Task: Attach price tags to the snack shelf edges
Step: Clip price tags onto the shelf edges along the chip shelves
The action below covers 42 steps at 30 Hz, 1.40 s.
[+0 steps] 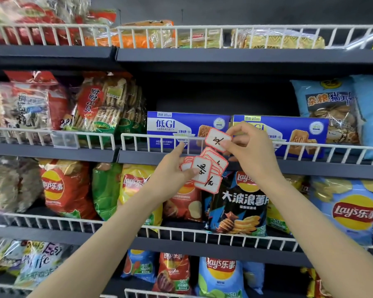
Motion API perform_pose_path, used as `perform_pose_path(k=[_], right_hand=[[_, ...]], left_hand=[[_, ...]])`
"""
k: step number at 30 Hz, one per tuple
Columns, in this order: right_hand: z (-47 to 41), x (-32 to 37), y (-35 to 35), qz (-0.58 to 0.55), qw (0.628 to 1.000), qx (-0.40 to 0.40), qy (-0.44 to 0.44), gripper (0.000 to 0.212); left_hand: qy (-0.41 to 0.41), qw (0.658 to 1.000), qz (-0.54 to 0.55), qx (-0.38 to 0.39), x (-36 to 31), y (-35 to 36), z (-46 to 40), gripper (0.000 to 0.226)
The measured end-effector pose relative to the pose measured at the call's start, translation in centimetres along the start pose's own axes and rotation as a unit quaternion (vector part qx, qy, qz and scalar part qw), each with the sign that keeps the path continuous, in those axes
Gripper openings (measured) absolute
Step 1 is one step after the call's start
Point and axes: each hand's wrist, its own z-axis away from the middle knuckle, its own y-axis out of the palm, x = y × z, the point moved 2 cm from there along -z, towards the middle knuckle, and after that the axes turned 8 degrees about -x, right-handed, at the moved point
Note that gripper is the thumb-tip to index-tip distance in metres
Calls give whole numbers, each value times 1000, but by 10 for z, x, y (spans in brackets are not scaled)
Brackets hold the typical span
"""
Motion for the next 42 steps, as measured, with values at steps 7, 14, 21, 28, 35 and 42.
perform_pose_path(k=[7,14,21,28,35,42], right_hand=[[-17,2,11,100,991,21,-82,5],[-26,7,17,162,975,18,-151,13],[-32,7,23,186,967,23,-173,12],[-35,10,24,225,952,33,-203,17],[-24,11,24,312,919,7,-240,16],[-6,12,30,326,909,-32,-258,14]], left_hand=[[18,1000,8,24,-1,-2,-1,73],[28,998,-13,51,-1,-7,-1,76],[30,997,-8,68,-2,-12,3,74],[33,996,-11,83,3,-22,6,69],[31,995,-11,94,4,-23,3,71],[45,994,-13,96,4,-23,2,72]])
